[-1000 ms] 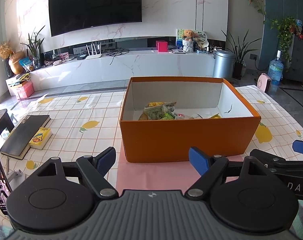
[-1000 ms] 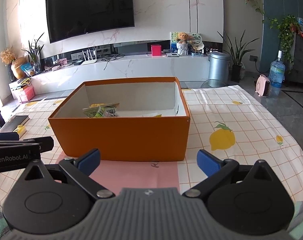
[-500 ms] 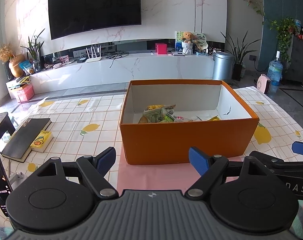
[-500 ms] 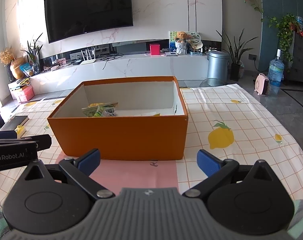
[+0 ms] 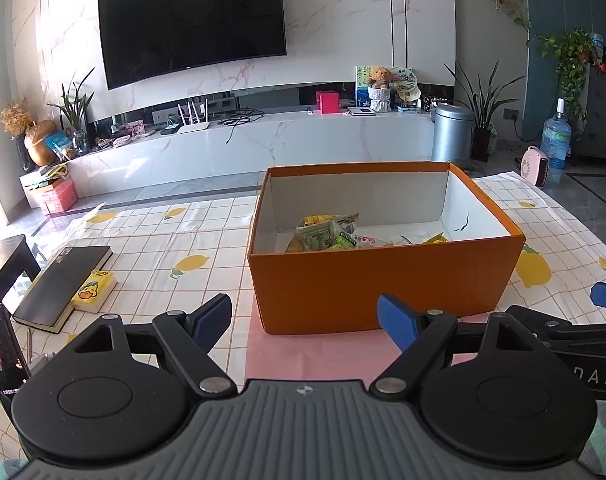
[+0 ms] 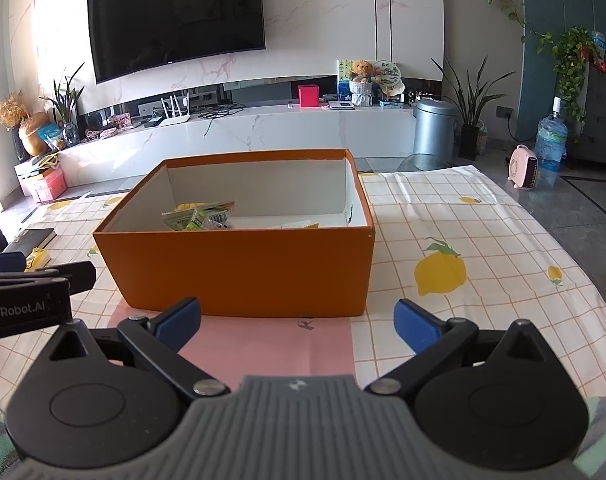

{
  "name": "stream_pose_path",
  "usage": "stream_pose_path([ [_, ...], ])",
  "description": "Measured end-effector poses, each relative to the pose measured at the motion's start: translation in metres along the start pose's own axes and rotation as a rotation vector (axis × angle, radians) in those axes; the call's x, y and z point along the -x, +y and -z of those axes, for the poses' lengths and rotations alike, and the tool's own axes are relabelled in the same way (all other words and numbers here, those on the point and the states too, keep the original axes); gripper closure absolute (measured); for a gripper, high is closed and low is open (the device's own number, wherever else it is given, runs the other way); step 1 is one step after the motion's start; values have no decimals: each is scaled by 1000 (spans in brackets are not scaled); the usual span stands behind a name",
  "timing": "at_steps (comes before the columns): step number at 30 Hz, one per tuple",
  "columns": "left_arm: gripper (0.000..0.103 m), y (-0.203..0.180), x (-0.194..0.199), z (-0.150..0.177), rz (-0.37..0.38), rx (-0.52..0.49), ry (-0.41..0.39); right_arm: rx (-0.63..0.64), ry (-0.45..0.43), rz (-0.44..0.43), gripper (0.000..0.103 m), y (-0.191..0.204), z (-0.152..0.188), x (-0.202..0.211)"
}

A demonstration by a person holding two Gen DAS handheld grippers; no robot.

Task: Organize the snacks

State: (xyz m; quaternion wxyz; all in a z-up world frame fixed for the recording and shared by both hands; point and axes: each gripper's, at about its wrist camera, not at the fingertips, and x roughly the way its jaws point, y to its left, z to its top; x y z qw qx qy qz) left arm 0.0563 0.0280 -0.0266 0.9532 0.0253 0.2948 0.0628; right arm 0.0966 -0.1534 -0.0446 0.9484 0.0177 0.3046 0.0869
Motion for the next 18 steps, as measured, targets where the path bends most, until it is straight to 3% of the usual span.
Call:
stream_pose_path([
  [18, 6, 1, 2, 0, -6, -6, -5, 3, 11, 0, 4, 1, 3, -1],
])
